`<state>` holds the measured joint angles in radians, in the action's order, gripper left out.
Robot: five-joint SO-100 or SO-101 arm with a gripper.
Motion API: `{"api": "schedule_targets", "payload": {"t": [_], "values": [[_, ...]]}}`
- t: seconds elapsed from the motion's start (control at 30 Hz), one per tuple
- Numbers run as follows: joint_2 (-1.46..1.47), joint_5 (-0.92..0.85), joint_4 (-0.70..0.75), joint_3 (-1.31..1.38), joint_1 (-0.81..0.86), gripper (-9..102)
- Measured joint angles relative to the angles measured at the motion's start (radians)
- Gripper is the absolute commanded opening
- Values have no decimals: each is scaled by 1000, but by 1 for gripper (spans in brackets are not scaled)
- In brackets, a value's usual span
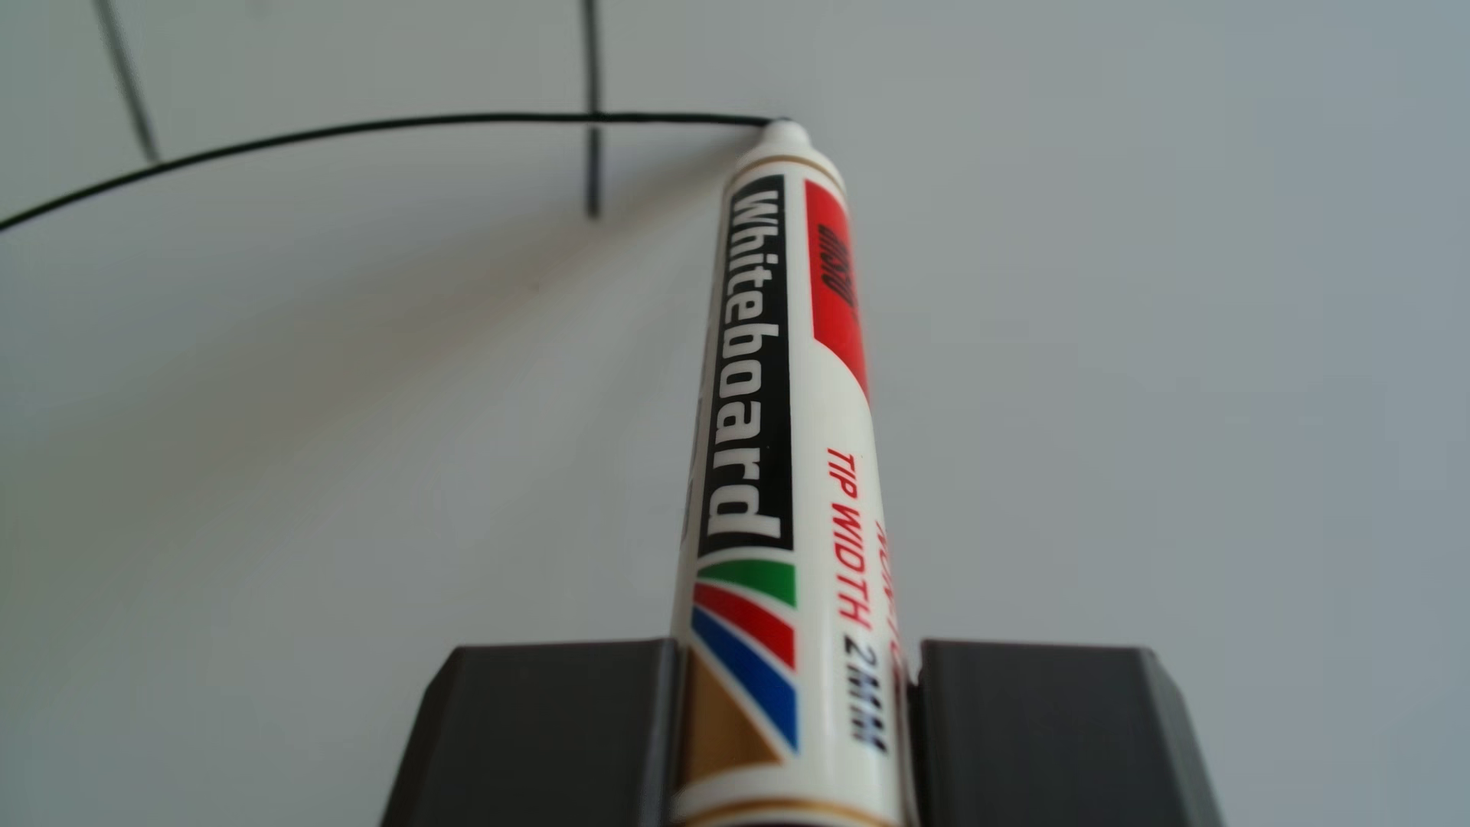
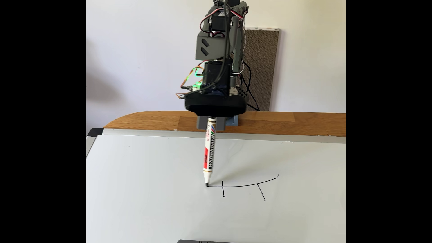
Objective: Draw a face
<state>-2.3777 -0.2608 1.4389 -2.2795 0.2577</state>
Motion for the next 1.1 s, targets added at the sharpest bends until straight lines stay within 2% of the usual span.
{"api": "schedule_targets", "payload": {"t": [0.23, 0.43, 0.7, 1.1], "values": [[-14, -84, -12, -55, 106, -1], [-5, -92, -23, -41, 114, -1], [3, -91, -61, 95, -3, -1], [-18, 60, -61, 334, -255, -1]]}}
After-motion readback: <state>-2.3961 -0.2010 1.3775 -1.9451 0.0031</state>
